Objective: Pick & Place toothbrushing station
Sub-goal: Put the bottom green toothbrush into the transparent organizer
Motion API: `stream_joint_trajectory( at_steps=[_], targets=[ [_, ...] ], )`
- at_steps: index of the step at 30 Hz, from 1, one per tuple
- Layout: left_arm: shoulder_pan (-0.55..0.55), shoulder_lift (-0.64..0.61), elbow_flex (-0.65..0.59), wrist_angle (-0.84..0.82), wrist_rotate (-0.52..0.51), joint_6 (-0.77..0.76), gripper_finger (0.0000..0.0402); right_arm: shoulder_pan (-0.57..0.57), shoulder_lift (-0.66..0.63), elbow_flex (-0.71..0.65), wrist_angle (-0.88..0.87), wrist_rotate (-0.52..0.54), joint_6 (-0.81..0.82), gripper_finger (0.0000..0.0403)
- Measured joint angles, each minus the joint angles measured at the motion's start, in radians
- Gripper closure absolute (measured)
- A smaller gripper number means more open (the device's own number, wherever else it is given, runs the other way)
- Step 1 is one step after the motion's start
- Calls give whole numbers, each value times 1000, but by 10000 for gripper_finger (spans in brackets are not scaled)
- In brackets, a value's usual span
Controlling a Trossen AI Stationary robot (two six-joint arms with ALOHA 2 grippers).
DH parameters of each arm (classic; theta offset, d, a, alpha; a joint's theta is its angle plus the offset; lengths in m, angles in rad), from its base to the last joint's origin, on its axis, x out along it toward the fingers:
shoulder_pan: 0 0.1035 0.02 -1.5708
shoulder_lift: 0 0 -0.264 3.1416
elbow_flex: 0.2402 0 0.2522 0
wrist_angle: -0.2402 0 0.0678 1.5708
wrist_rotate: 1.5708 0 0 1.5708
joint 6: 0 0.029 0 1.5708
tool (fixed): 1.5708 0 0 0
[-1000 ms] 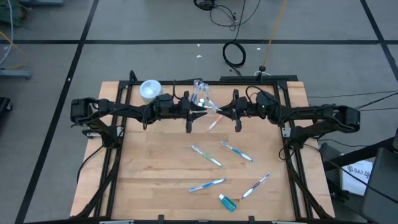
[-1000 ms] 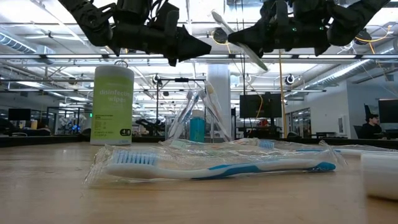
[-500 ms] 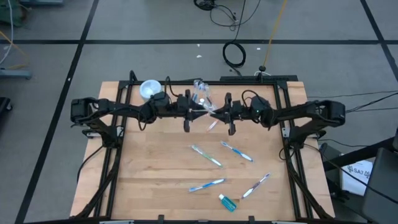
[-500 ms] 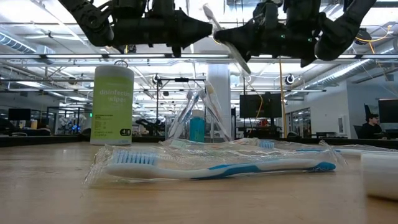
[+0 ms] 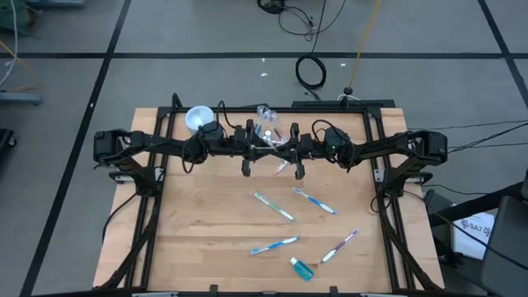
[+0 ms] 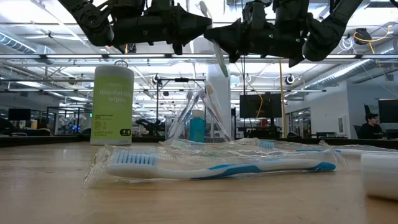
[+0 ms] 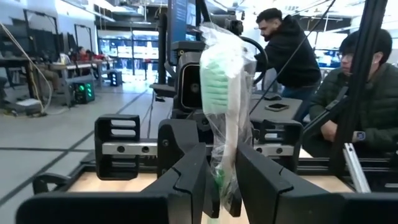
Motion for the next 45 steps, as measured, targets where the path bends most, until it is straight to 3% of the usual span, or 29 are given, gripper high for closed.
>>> stream_joint_trajectory(
  at_steps=[6, 12, 19, 25, 29, 33, 38, 42, 45],
  targets=[
    [-2, 0, 0, 0, -5, 68, 320, 0, 0, 0, -1, 3, 1, 380],
    [-2, 0, 0, -4, -5, 81, 389, -1, 0, 0, -6, 7, -12, 374],
    [-2, 1, 0, -66, -30, 49, 381, -24, -2, 2, -45, 1, -10, 347],
    [12, 1, 0, -147, -201, 34, 389, -69, -72, 2, -232, 30, -14, 303],
    [23, -9, -1, -215, -279, 37, 395, -85, -158, 3, -398, 174, -16, 272],
    [25, -75, -1, -299, -438, 69, 393, -86, -234, 2, -545, 287, -43, 252],
    [4, -196, -1, -428, -640, 105, 394, -84, -290, 2, -627, 285, -69, 246],
    [13, -224, 0, -502, -718, 72, 393, -84, -294, 2, -643, 285, -69, 249],
    [38, -199, -1, -513, -716, 14, 396, -84, -285, 2, -639, 285, -70, 251]
  ],
)
